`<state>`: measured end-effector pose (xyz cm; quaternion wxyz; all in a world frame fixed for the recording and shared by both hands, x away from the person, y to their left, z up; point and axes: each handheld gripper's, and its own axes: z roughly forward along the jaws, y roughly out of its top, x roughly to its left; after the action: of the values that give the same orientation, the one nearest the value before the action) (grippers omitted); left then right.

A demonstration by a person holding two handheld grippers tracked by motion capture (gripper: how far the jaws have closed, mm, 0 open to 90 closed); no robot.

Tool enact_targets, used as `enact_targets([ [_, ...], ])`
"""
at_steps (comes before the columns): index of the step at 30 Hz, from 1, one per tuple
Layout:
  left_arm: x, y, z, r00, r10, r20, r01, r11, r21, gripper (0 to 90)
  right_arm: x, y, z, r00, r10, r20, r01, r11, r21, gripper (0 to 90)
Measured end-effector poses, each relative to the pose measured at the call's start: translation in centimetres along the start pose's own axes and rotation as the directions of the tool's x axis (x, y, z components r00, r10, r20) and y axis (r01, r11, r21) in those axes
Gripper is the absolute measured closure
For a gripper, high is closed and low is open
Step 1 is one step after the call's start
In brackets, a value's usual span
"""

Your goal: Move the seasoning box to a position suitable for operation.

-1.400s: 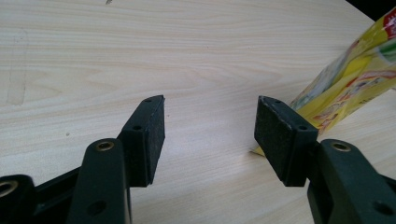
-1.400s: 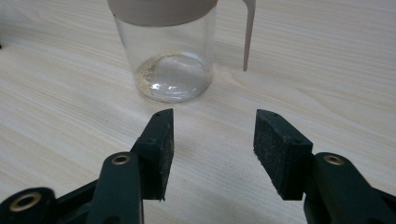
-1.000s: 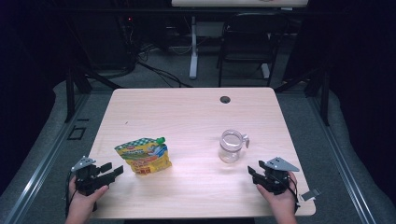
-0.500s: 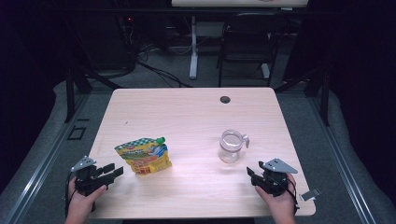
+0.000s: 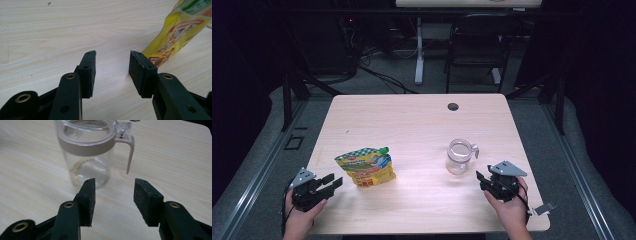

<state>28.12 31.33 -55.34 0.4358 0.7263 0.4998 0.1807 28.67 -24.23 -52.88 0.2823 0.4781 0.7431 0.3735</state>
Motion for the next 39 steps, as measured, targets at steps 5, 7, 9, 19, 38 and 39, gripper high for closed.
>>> enact_targets([
  [5, 0.3, -0.1, 0.1, 1.0000, -0.002, -0.008, 0.002, 1.0000, 0.006, 59.4, -1.0, 0.4, 2.1, 0.9980, 0.064, 0.004, -0.064, 0.998, 0.011, 55.4],
  [7, 0.2, -0.1, 0.0, 1.0000, -0.002, -0.001, 0.002, 0.9998, 0.019, 60.6, -1.2, 0.5, 2.9, 0.9975, 0.069, 0.013, -0.069, 0.997, 0.020, 57.2],
  [9, 0.0, -0.2, 0.0, 1.0000, 0.007, 0.005, -0.007, 0.9996, 0.029, 61.2, -1.3, 0.6, 3.5, 0.9979, 0.062, 0.019, -0.063, 0.998, 0.028, 58.4],
  [19, -0.3, -0.5, -0.3, 0.9996, 0.026, 0.010, -0.026, 0.9992, 0.029, 61.7, -2.0, 1.3, 5.8, 0.9954, 0.091, 0.030, -0.093, 0.994, 0.062, 64.5],
  [38, 0.1, -0.7, -0.6, 1.0000, 0.003, -0.002, -0.003, 0.9992, 0.040, 61.4, -2.2, 3.2, 8.2, 0.9957, 0.086, 0.033, -0.088, 0.993, 0.075, 72.5],
  [39, 0.1, -0.7, -0.6, 1.0000, 0.003, -0.002, -0.003, 0.9991, 0.043, 61.5, -2.3, 3.2, 8.3, 0.9951, 0.094, 0.028, -0.096, 0.993, 0.075, 73.7],
])
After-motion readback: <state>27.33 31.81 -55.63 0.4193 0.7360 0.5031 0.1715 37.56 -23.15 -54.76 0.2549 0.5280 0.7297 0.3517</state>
